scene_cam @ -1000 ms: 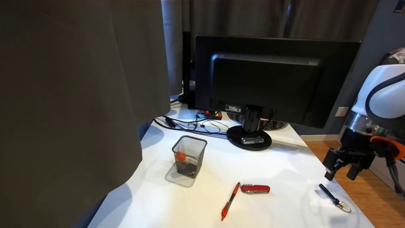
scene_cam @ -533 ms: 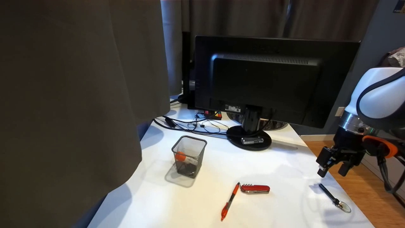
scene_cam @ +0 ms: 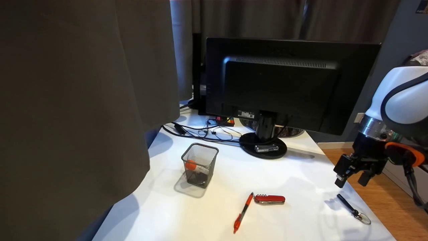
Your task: Move the black object to the small bin
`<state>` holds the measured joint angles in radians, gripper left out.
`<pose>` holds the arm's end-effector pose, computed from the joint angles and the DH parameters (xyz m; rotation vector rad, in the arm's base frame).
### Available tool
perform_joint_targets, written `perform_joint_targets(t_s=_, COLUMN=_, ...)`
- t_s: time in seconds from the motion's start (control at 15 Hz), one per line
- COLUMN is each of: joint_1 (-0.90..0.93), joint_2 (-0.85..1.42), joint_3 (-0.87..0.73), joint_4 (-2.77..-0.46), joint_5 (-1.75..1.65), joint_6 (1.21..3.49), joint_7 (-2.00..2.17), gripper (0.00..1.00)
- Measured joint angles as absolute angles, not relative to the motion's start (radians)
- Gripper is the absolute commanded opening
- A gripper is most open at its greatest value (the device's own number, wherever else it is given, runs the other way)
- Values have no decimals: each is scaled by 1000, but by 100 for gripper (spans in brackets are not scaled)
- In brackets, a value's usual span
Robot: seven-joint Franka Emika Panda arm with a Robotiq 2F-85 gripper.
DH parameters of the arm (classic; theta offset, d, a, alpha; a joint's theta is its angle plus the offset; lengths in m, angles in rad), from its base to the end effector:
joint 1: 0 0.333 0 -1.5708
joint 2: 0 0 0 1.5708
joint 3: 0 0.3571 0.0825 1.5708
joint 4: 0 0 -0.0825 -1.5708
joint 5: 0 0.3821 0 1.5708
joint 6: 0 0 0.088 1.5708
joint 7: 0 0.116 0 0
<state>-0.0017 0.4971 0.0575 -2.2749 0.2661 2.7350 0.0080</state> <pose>0.5400 0.0219 0.1616 -2.9985 0.3090 0.0649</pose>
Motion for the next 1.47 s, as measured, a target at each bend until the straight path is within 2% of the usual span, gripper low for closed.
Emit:
perform_joint_targets(t_s=0.13, joint_1=4, joint_2=497, joint_3=73, joint_4=-2276, joint_5=267, joint_6=2735, joint_7=17, gripper=98)
perform_joint_targets(t_s=0.27, joint_1=22, joint_2=497, joint_3=92, joint_4=-2279, joint_5=267, joint_6=2734, joint_7=47, gripper=87)
perform_joint_targets(t_s=0.4, joint_1=55, joint_2=498, joint_3=99, joint_4=-2283, joint_5=267, joint_6=2734, joint_7=88, gripper=72)
perform_joint_targets(t_s=0.53, joint_1=89, joint_2=498, joint_3=97, joint_4=-2288, joint_5=267, joint_6=2734, joint_7=134, gripper=73)
perform_joint_targets(t_s=0.67, joint_1=114, joint_2=497, joint_3=91, joint_4=-2291, joint_5=267, joint_6=2734, joint_7=176, gripper=79)
perform_joint_targets(t_s=0.8, joint_1=129, joint_2=497, joint_3=80, joint_4=-2295, joint_5=266, joint_6=2734, joint_7=211, gripper=97)
perform_joint_targets(t_s=0.87, joint_1=130, joint_2=497, joint_3=74, joint_4=-2296, joint_5=266, joint_6=2734, joint_7=221, gripper=100)
perform_joint_targets(t_s=0.93, joint_1=127, joint_2=497, joint_3=67, joint_4=-2297, joint_5=266, joint_6=2735, joint_7=228, gripper=93)
perform_joint_targets(t_s=1.0, joint_1=119, joint_2=497, joint_3=65, joint_4=-2297, joint_5=268, joint_6=2736, joint_7=229, gripper=100)
perform_joint_targets(t_s=1.47, joint_1=95, joint_2=497, joint_3=66, joint_4=-2297, joint_5=268, joint_6=2736, joint_7=229, gripper=100)
